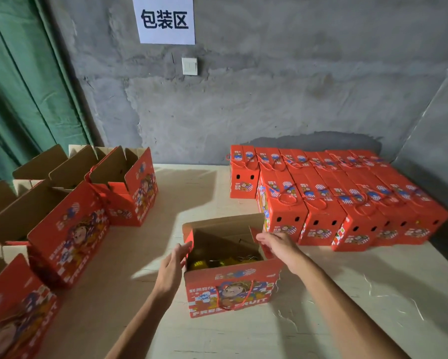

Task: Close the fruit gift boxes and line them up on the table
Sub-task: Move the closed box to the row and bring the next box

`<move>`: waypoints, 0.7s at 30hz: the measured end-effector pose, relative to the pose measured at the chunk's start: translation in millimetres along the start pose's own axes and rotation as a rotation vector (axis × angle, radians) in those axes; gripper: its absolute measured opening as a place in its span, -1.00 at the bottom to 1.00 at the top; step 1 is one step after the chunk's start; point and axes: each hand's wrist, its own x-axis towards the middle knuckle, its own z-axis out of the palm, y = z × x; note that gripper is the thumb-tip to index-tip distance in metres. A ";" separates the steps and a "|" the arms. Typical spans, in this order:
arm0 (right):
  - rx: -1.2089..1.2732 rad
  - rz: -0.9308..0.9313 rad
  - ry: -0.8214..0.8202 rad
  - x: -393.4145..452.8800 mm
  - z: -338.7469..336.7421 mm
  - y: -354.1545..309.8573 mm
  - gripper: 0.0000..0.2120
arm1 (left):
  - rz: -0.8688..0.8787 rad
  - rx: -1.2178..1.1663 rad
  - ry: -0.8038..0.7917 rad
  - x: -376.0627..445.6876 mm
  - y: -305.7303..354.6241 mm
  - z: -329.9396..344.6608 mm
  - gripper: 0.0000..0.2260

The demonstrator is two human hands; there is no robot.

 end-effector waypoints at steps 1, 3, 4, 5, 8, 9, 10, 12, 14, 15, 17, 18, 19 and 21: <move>0.052 0.018 -0.062 1.8 -3.5 1.5 -0.74 | 0.001 0.009 -0.033 1.7 -2.5 -1.4 -0.50; 0.139 0.038 -0.138 3.6 -9.6 5.2 -0.72 | 0.008 0.065 -0.084 5.1 -5.5 -1.9 -0.54; 0.159 0.055 -0.170 4.2 -12.3 6.8 -0.69 | 0.005 0.096 -0.093 7.8 -6.9 -2.8 -0.59; 0.167 0.074 -0.210 5.1 -14.4 8.1 -0.62 | -0.012 0.110 -0.095 11.2 -7.4 -4.0 -0.65; 0.214 0.138 -0.361 7.4 -23.3 14.2 -0.48 | -0.093 0.122 -0.109 21.9 -10.4 -8.8 -0.74; 0.254 0.153 -0.385 8.4 -26.2 18.2 -0.47 | -0.102 0.138 -0.110 23.3 -9.3 -9.0 -0.75; 0.296 0.152 -0.374 9.9 -28.1 24.0 -0.48 | -0.095 0.174 -0.103 24.9 -8.3 -8.7 -0.76; 0.354 0.117 -0.283 12.2 -28.0 36.9 -0.58 | -0.074 0.259 -0.093 29.5 -8.2 -7.8 -0.74; 0.356 0.065 -0.202 14.2 -25.5 47.4 -0.71 | -0.078 0.302 -0.124 35.7 -6.0 -8.0 -0.71; 0.334 0.034 -0.184 15.4 -24.6 49.9 -0.74 | -0.098 0.275 -0.149 38.7 -3.4 -8.3 -0.70; 0.269 -0.018 -0.162 19.1 -24.8 48.6 -0.73 | -0.117 0.272 -0.173 48.0 -4.4 -9.8 -0.69; 0.251 -0.032 -0.158 22.1 -25.0 47.3 -0.71 | -0.119 0.298 -0.153 49.8 -4.2 -9.5 -0.69; 0.255 -0.042 -0.162 25.3 -25.0 46.4 -0.70 | -0.130 0.306 -0.121 50.0 -3.6 -9.1 -0.69; 0.304 -0.049 -0.182 29.2 -24.4 47.0 -0.67 | -0.073 0.414 -0.064 54.4 -10.7 -9.2 -0.73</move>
